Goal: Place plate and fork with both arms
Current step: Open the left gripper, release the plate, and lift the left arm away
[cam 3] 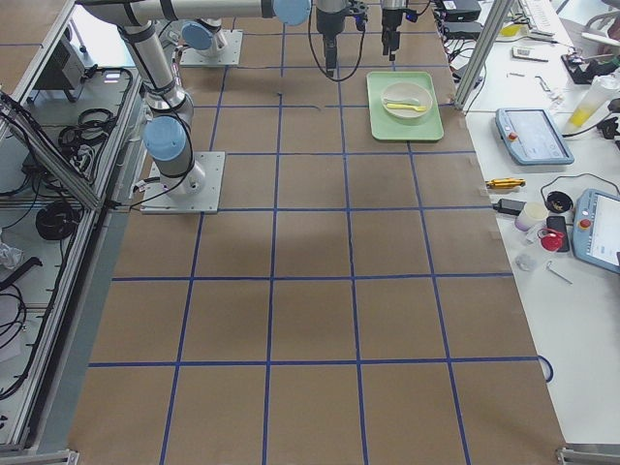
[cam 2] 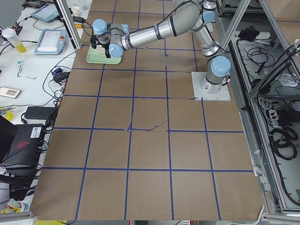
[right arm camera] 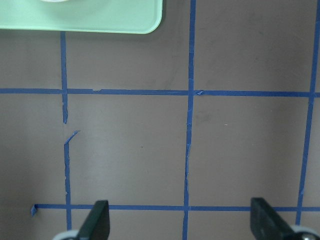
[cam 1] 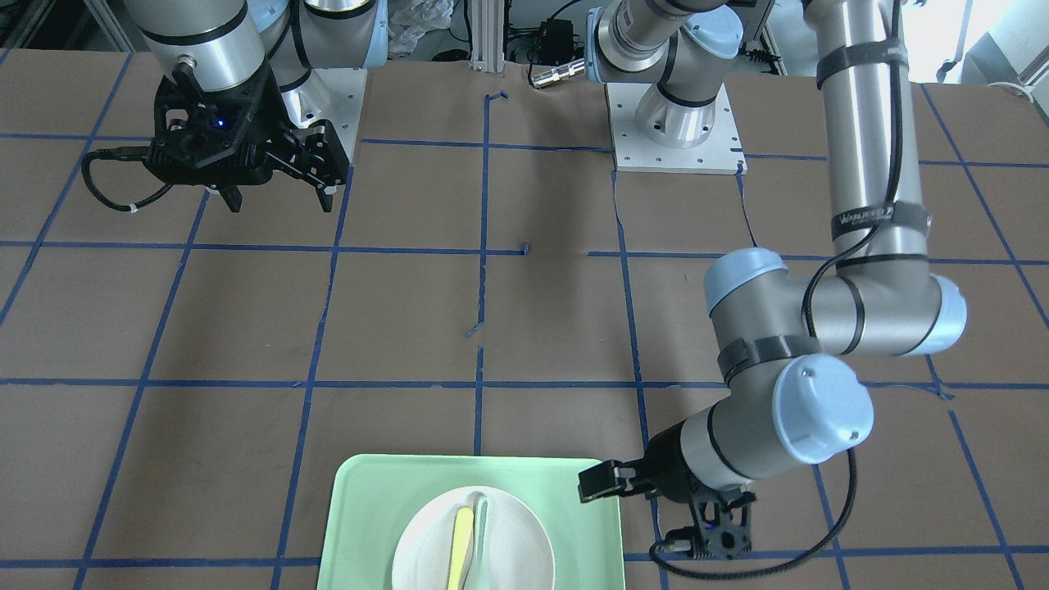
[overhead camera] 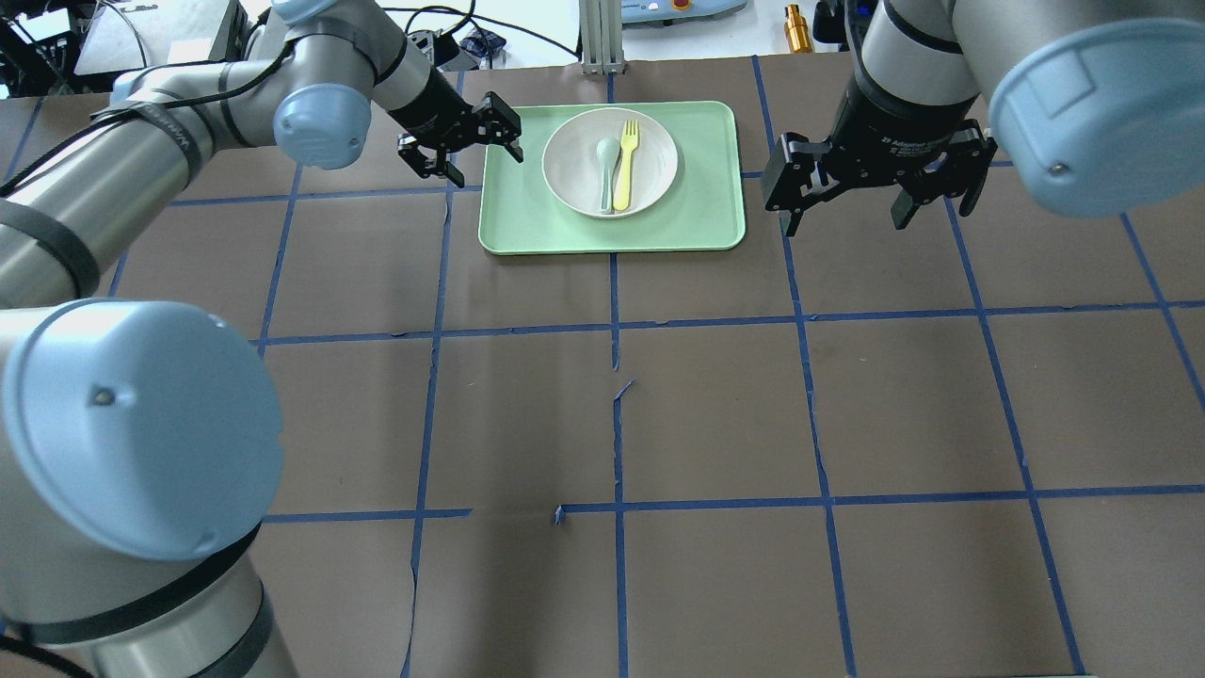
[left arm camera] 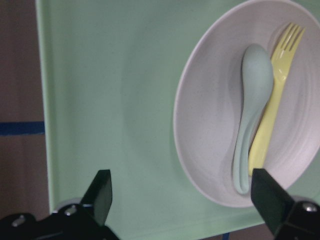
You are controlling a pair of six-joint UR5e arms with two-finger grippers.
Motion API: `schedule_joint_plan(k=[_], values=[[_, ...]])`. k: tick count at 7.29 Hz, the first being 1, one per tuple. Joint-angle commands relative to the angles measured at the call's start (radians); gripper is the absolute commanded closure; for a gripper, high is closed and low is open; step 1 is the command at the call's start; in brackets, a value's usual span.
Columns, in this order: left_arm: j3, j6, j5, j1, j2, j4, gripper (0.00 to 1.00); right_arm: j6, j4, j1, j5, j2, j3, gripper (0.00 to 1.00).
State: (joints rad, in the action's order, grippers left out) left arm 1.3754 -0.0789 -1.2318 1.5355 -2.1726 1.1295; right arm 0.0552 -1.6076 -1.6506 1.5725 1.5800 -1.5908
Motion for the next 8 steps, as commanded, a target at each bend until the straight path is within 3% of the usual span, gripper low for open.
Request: schedule_joint_plan(k=[1,3,6,8], values=[[0.189,0.128,-0.194,-0.06,0.22,0.092,0.0,0.0,0.0,0.0,0.001,0.0,-0.002,0.0],[0.226,0.139,-0.306,-0.071,0.38,0.243,0.0,0.0,0.0,0.0,-0.002,0.0,-0.002,0.0],[0.284,0.052,-0.305,-0.016,0.594,0.311,0.0,0.0,0.0,0.0,-0.003,0.0,-0.002,0.0],[0.275,0.051,-0.308,0.073,0.631,0.323,0.0,0.0,0.0,0.0,0.003,0.0,-0.002,0.0]])
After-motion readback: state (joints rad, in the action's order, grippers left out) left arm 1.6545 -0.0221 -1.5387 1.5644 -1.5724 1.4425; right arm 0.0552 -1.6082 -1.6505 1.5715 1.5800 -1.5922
